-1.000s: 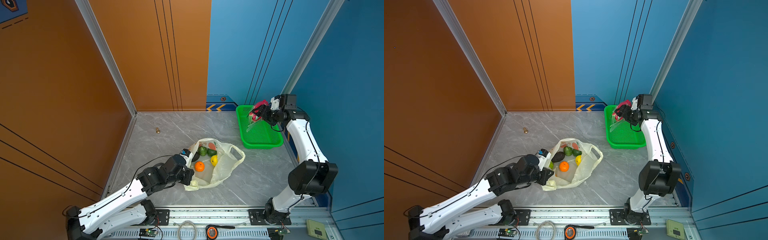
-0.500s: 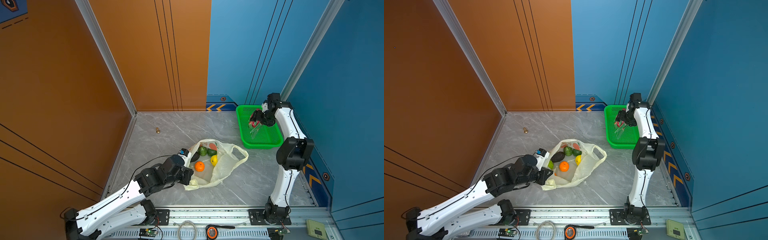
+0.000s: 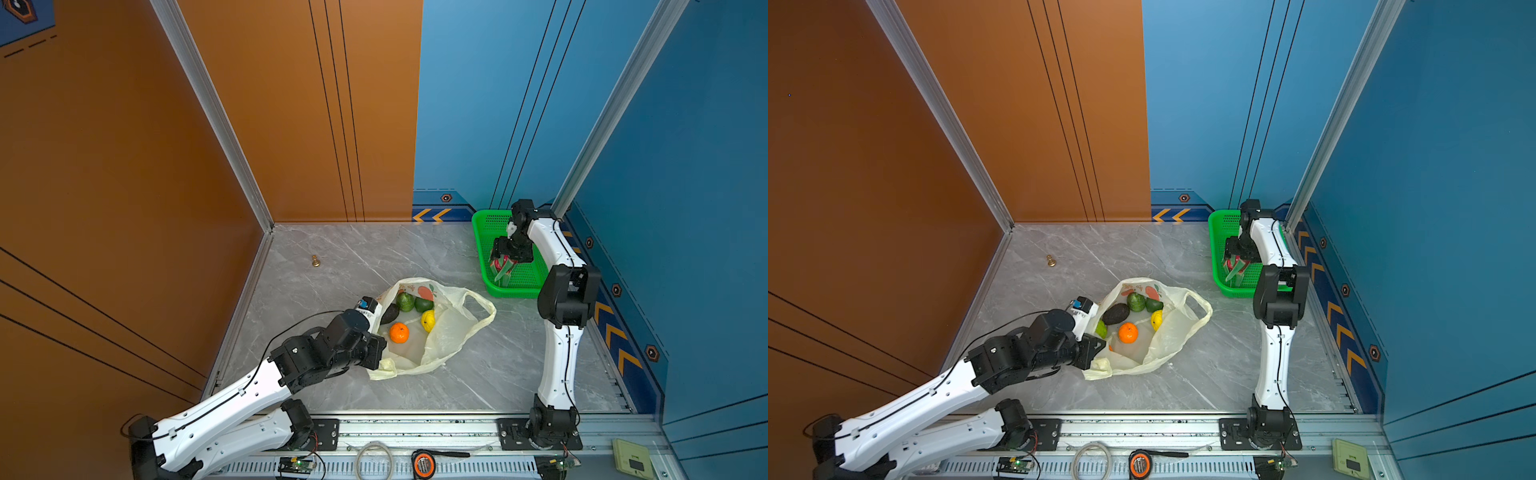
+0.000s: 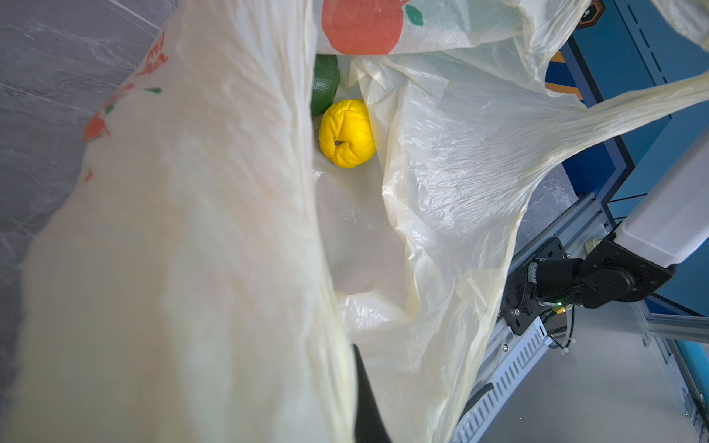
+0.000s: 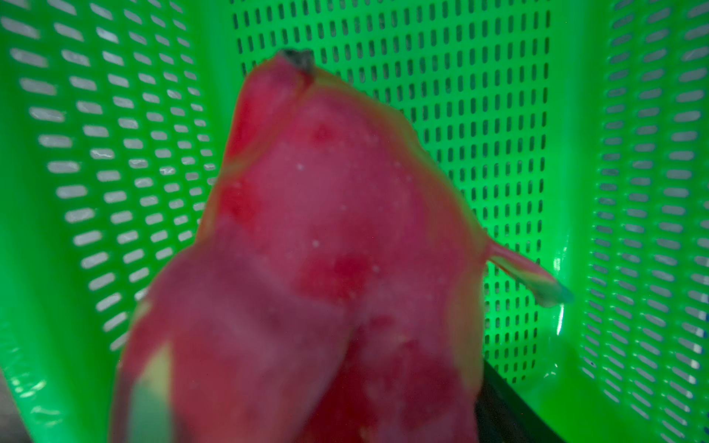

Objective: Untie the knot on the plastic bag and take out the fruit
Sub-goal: 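Carry the dragon fruit to the green basket and release it with the right gripper, then move the right gripper back into the bag above the oranges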

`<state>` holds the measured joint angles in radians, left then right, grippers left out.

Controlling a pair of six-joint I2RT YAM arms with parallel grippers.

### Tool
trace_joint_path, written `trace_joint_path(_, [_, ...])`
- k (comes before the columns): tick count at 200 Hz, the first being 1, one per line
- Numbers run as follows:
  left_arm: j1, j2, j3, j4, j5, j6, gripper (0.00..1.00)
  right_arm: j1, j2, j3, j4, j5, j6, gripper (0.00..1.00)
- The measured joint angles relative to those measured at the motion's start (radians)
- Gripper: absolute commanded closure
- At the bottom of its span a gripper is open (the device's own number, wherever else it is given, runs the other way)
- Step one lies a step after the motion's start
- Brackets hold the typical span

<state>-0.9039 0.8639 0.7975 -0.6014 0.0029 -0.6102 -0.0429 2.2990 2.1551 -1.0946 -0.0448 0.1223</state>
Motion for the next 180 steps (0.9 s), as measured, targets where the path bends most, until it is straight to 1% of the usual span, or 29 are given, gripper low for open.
trace_joint_path(16, [0.0,0.0,0.0,0.0,-0.002,0.0,1.0,0.0,0.0,0.001,-0.004,0.006,0.0,0.24])
trace_joint_path(54, [0.0,0.0,0.0,0.0,-0.002,0.001,1.0,0.0,0.0,0.002,-0.007,0.017,0.006,0.09])
trace_joint_path(64, [0.0,0.0,0.0,0.0,-0.002,0.001,1.0,0.0,0.0,0.002,-0.011,0.017,0.005,0.0])
trace_joint_path(97, [0.0,-0.008,0.0,-0.001,-0.002,0.006,1.0,0.0,-0.023,0.002,-0.041,0.02,0.008,0.0])
trace_joint_path(124, [0.001,-0.021,0.0,-0.01,-0.002,0.016,1.0,0.003,-0.089,-0.018,-0.044,0.021,0.009,0.0])
trace_joint_path(152, [0.001,-0.028,0.0,-0.019,-0.002,0.021,1.0,0.023,-0.213,-0.062,-0.05,0.02,0.024,0.0])
trace_joint_path(180, [0.001,-0.033,0.0,-0.019,-0.001,0.027,1.0,0.063,-0.383,-0.104,-0.051,-0.005,0.06,0.0])
